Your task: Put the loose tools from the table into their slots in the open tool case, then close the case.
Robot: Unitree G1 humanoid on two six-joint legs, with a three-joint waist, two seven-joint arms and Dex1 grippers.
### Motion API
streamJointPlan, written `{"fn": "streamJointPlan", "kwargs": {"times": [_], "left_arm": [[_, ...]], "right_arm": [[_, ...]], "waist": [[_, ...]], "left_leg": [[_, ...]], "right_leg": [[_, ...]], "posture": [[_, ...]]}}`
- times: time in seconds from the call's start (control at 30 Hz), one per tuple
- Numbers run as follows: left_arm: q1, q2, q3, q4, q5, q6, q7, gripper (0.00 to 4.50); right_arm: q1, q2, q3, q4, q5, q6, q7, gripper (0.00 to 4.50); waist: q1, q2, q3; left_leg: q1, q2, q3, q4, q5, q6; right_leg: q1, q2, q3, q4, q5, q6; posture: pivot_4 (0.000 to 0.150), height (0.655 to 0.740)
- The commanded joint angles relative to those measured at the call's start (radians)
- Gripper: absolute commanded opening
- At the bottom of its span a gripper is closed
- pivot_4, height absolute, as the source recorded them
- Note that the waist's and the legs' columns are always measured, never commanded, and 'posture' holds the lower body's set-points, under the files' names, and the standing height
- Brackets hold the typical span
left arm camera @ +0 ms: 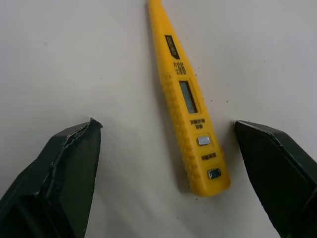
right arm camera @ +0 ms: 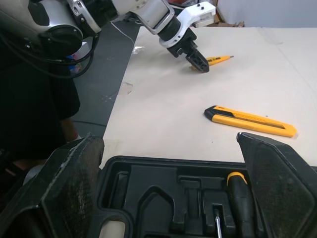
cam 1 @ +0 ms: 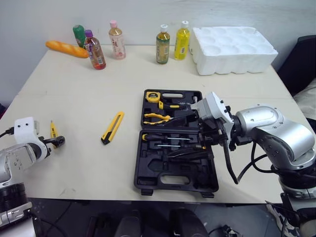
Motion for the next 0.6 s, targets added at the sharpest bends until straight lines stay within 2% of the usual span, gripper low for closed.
{"fn": "streamJointPlan", "kwargs": {"times": [0.03,0.13,0.23,0.47,0.6], "left_arm": [[-0.005,-0.005,-0.027,0.034,0.029,0.008,-0.003,4.5],[-0.013,-0.019,-0.018,0.041,0.031,0.013,-0.007,4.5],[-0.02,-0.027,-0.022,0.046,0.036,0.006,-0.016,3.66],[-0.029,0.008,-0.048,0.106,0.065,-0.049,-0.05,0.47],[-0.004,0.05,-0.044,0.132,0.073,-0.08,-0.082,0.47]], "right_arm": [[-0.001,0.003,-0.028,-0.016,0.008,-0.01,-0.006,4.47],[0.007,0.0,-0.034,-0.02,0.011,-0.009,-0.011,4.47],[0.009,-0.002,-0.036,-0.019,0.008,-0.011,-0.014,4.5],[-0.007,0.011,-0.052,-0.005,0.022,-0.005,-0.034,4.5],[-0.004,0.012,-0.068,-0.008,0.034,0.005,-0.047,4.5]], "waist": [[0.0,0.0,0.0],[0.0,0.0,0.0],[0.0,0.0,0.0],[-0.005,0.0,0.0],[-0.01,0.0,0.0]], "left_leg": [[0.0,0.0,0.0,0.0,0.0,0.0],[0.0,0.0,0.0,0.0,0.0,0.0],[0.0,0.0,-0.001,0.0,0.0,0.0],[0.001,0.0,0.0,0.0,0.001,-0.001],[0.002,0.0,0.0,-0.001,0.001,-0.001]], "right_leg": [[0.0,0.0,0.0,0.0,0.0,0.0],[0.0,0.0,0.0,0.001,0.0,0.0],[0.0,0.0,0.0,0.002,0.0,0.0],[0.0,0.0,0.0,0.003,0.0,0.0],[0.0,0.0,0.0,0.003,0.0,0.0]], "posture": [[0.15,0.74],[0.15,0.74],[0.15,0.74],[0.15,0.74],[0.15,0.74]]}}
